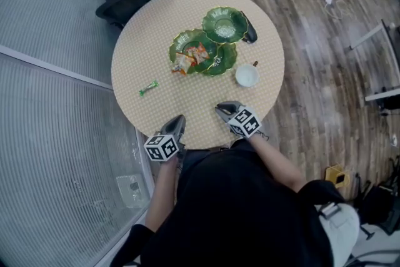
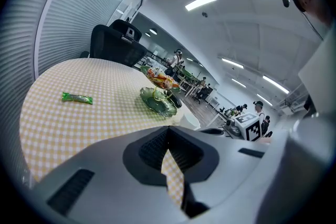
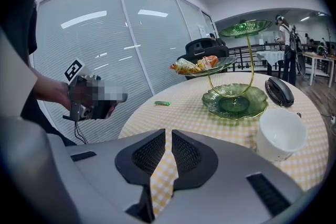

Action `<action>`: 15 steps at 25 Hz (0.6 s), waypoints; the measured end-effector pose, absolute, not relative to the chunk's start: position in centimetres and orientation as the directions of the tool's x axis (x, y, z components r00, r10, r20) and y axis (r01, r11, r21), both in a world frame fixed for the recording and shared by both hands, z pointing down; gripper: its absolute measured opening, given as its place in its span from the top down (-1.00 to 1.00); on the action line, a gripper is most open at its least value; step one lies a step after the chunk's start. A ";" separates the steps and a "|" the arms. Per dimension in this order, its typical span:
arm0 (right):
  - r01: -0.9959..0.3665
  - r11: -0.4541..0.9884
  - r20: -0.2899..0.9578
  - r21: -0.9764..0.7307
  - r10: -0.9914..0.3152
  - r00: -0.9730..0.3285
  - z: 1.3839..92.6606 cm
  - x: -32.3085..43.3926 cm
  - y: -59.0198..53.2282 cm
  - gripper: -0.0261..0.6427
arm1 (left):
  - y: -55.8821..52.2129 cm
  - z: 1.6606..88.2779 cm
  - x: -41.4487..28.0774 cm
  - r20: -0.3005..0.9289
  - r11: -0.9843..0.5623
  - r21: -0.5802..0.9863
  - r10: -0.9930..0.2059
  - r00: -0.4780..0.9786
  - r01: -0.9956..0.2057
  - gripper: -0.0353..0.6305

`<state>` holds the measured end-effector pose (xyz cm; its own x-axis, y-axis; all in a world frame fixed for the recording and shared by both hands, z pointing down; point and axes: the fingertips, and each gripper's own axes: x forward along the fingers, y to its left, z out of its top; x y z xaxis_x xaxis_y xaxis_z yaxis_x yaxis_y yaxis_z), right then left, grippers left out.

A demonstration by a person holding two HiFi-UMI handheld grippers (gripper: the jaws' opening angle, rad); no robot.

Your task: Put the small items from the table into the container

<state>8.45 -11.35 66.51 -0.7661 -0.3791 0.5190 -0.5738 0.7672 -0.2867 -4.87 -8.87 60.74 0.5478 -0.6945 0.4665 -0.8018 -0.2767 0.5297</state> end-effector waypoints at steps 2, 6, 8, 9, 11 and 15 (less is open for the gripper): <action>-0.581 0.764 0.527 -0.282 -0.383 -0.759 66.8 8.2 -11.3 0.76 | -9.0 60.8 -5.3 0.464 -0.283 0.532 -0.691 0.555 -0.798 0.89; -0.597 0.754 0.546 -0.276 -0.388 -0.743 66.7 6.9 -11.1 0.76 | -9.1 61.1 -6.9 0.463 -0.295 0.543 -0.676 0.573 -0.786 0.89; -0.612 0.742 0.558 -0.274 -0.396 -0.729 66.8 6.0 -11.1 0.76 | -9.3 61.3 -8.0 0.461 -0.304 0.553 -0.663 0.589 -0.775 0.89; -0.623 0.733 0.561 -0.274 -0.404 -0.723 66.9 5.4 -11.2 0.76 | -9.4 61.3 -8.6 0.460 -0.312 0.558 -0.655 0.600 -0.769 0.89; -0.643 0.715 0.563 -0.276 -0.422 -0.710 67.1 4.0 -11.3 0.76 | -9.6 61.5 -10.1 0.463 -0.334 0.561 -0.632 0.621 -0.758 0.89; -0.674 0.685 0.584 -0.276 -0.437 -0.684 67.6 0.3 -11.0 0.76 | -9.7 63.1 -14.2 0.558 -0.430 0.459 -0.541 0.629 -0.777 0.88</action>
